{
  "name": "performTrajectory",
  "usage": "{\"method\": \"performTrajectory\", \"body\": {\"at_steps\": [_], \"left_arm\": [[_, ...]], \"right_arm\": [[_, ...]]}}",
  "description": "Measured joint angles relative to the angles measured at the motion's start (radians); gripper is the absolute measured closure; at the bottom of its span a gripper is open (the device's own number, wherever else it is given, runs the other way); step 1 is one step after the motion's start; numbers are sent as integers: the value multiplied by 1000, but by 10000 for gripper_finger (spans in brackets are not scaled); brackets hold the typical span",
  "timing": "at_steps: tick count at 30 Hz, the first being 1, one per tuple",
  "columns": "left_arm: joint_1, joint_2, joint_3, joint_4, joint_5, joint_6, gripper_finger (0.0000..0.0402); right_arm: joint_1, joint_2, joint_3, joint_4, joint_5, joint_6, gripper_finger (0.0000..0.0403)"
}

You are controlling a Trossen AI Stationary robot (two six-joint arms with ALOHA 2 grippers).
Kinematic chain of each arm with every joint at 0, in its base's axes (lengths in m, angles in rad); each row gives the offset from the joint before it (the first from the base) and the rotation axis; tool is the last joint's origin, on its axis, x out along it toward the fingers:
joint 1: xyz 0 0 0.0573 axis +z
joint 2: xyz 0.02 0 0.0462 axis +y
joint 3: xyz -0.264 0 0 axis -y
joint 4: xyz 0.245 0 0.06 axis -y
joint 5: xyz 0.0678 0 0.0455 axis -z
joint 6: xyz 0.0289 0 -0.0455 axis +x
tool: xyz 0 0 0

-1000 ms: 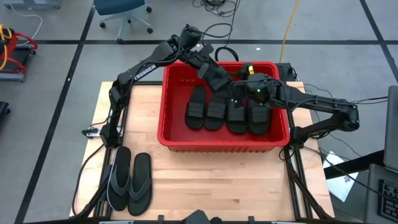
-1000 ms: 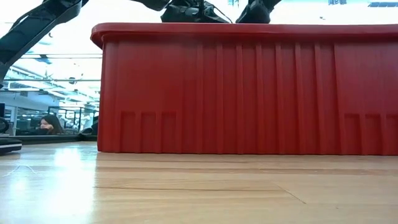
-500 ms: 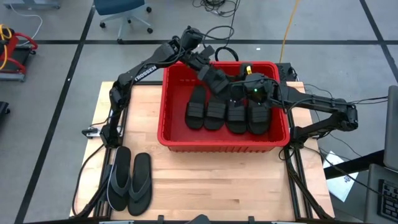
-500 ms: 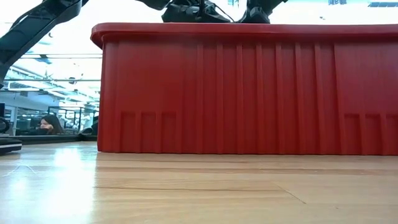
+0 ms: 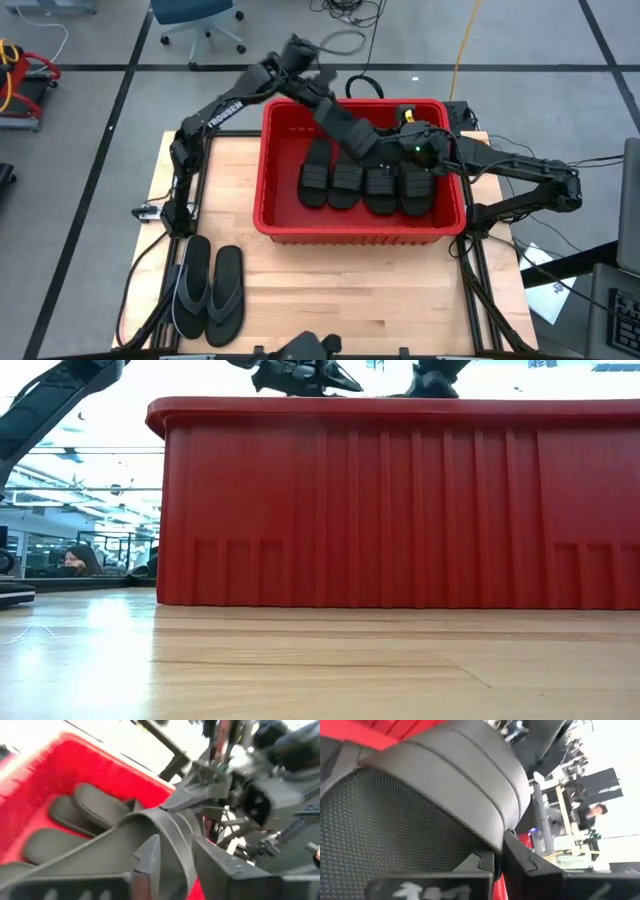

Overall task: Pick and place slides into bin
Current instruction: Put the black slide on top of the other black slide into the red bin

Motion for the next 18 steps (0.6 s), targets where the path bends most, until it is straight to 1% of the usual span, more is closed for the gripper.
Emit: {"method": "performTrajectory", "body": {"at_steps": [3,5,7,9,12,16,18], "left_arm": [[12,-33,1,28,-5,30,258],[12,-59,1,36,-17,54,235],[12,-96,1,39,-43,72,216],[16,-134,1,38,-79,81,201],[17,-190,1,31,-117,107,188],[29,-270,1,27,-155,180,184],[42,-308,1,31,-196,207,183]], "right_arm": [[0,-12,0,-84,45,70,401],[-1,-23,-1,-158,77,149,401],[-1,-30,0,-211,99,283,402],[6,-30,1,-300,100,427,402],[46,-23,0,-421,115,606,402],[102,-16,0,-561,154,816,402],[122,0,0,-613,200,921,402]]}}
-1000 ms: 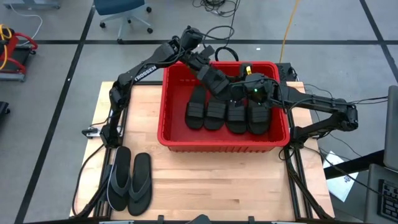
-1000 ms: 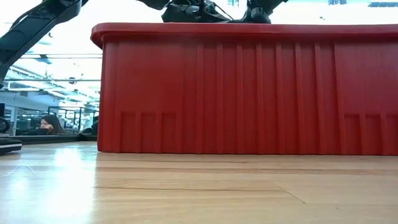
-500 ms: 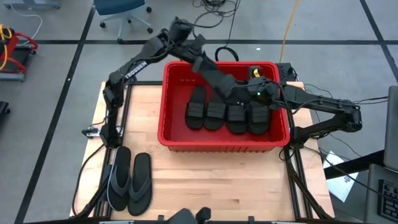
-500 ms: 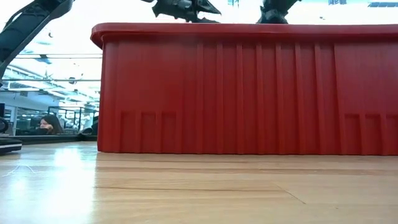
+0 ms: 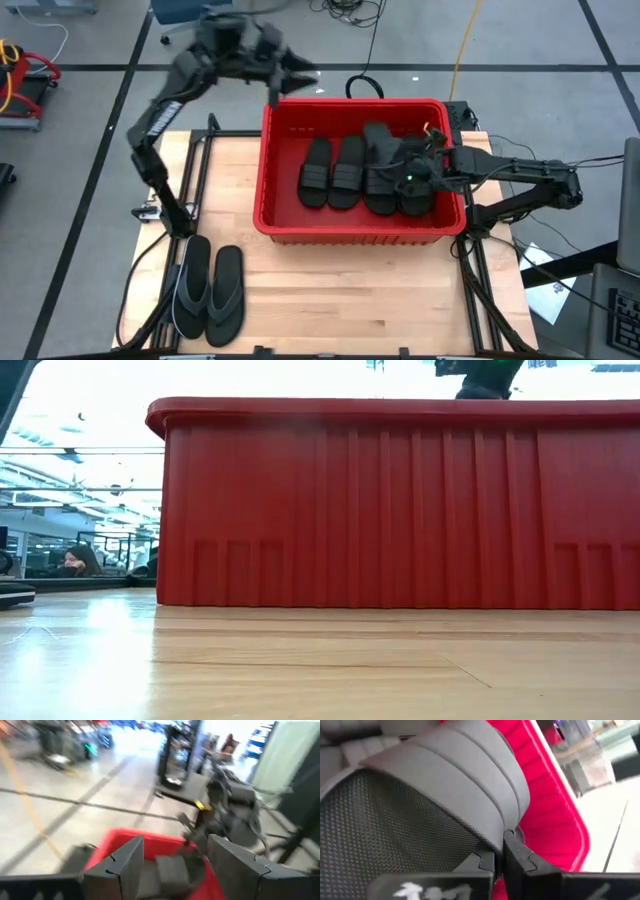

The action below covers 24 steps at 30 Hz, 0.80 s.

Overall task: Pick and place slides into bin
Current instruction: Put the black slide on top of the other black slide into the red bin

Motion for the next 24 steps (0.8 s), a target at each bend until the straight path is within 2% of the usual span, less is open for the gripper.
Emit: {"method": "performTrajectory", "body": {"at_steps": [6,8,11,16,24], "left_arm": [[70,-89,0,-31,-28,3,183],[99,-111,0,-54,-26,2,183],[141,-138,0,-99,-26,22,183],[204,-164,-1,-159,-6,55,183],[250,-171,-1,-192,-5,48,183]], "right_arm": [[-1,92,0,2,-3,241,402],[0,139,1,18,-16,291,402],[0,215,1,11,-89,349,402],[-6,319,1,-48,-108,418,402],[-15,349,3,-147,-138,561,402]]}}
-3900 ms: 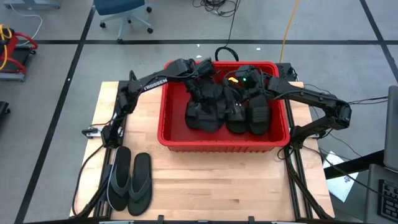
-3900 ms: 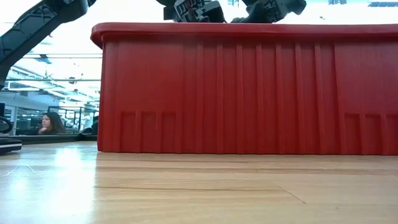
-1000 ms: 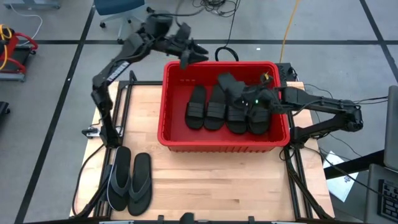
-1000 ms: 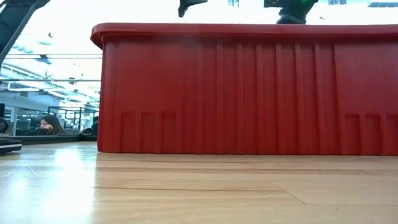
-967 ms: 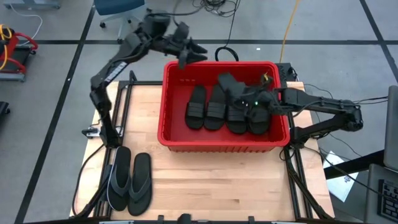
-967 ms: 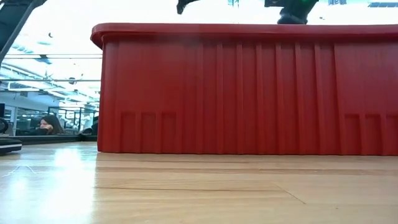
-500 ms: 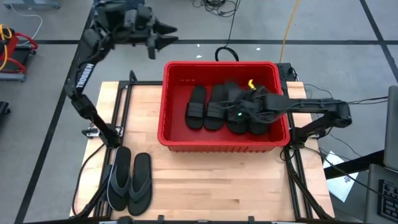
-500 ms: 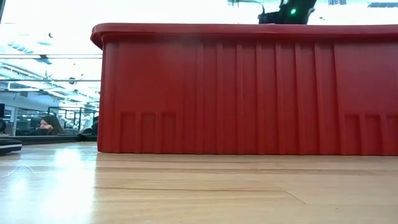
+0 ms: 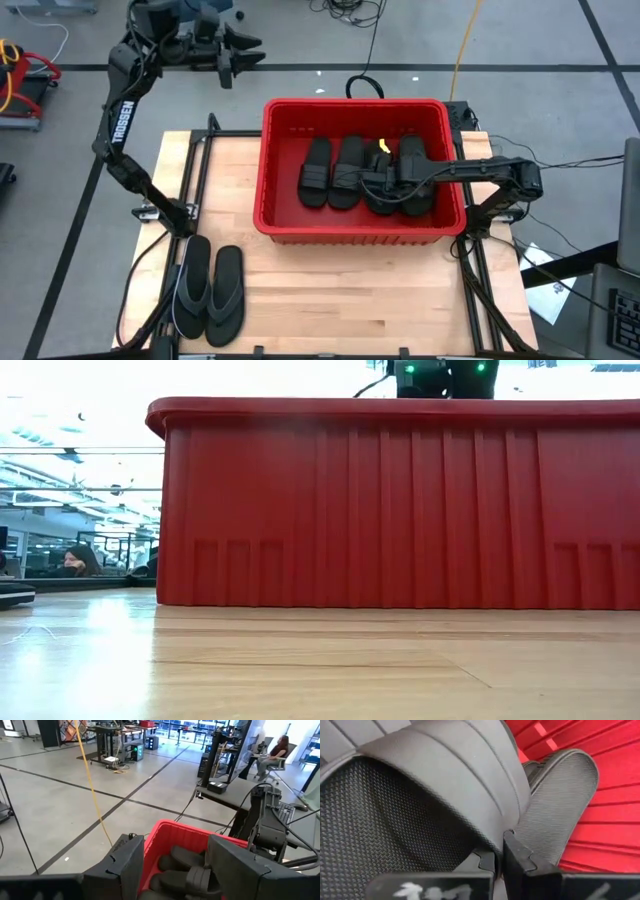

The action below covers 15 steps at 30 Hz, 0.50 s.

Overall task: Pick and place slides into bin
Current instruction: Put the black slide on top of the other black slide into the red bin

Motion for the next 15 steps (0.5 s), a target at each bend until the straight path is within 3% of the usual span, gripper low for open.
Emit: {"method": "performTrajectory", "body": {"at_steps": [10,15], "left_arm": [[-9,0,0,2,0,3,183],[-8,0,0,2,0,-1,183]], "right_arm": [[11,0,0,42,-51,-201,401],[1,0,-19,65,-118,-206,401]]}}
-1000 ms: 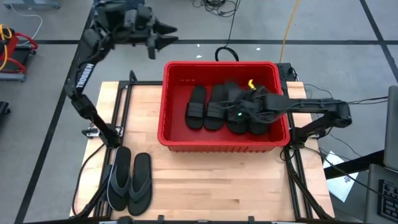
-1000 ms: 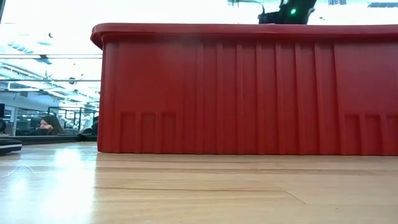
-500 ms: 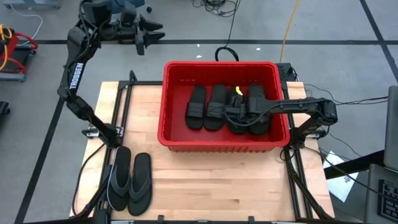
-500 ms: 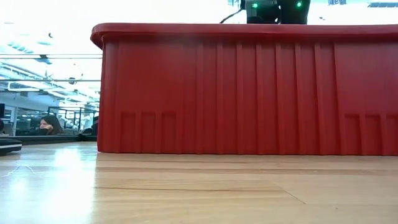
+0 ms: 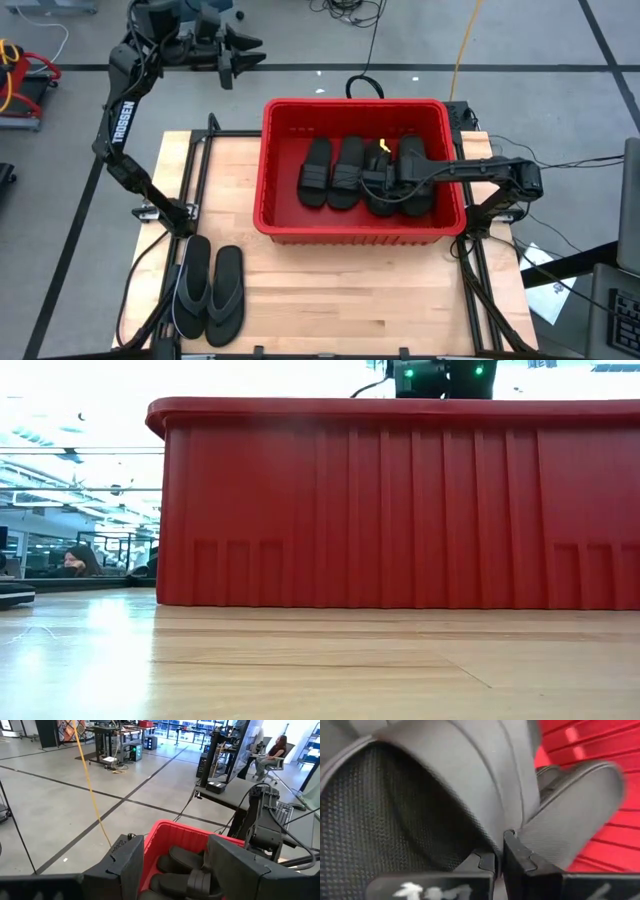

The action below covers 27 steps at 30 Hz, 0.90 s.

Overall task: Pick and place slides into bin
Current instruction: Put the black slide on top of the other black slide into the red bin

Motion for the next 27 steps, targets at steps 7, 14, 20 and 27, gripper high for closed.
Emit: {"method": "performTrajectory", "body": {"at_steps": [7,14,20,27], "left_arm": [[0,0,0,0,0,0,183],[0,0,0,1,0,21,183],[0,1,0,1,4,24,183],[0,1,0,0,11,20,183]], "right_arm": [[-10,-2,-42,44,-156,-3,400],[-10,-29,-44,39,-236,-53,348],[-33,-104,-45,80,-340,-108,279],[-77,-233,-45,154,-341,-171,236]]}}
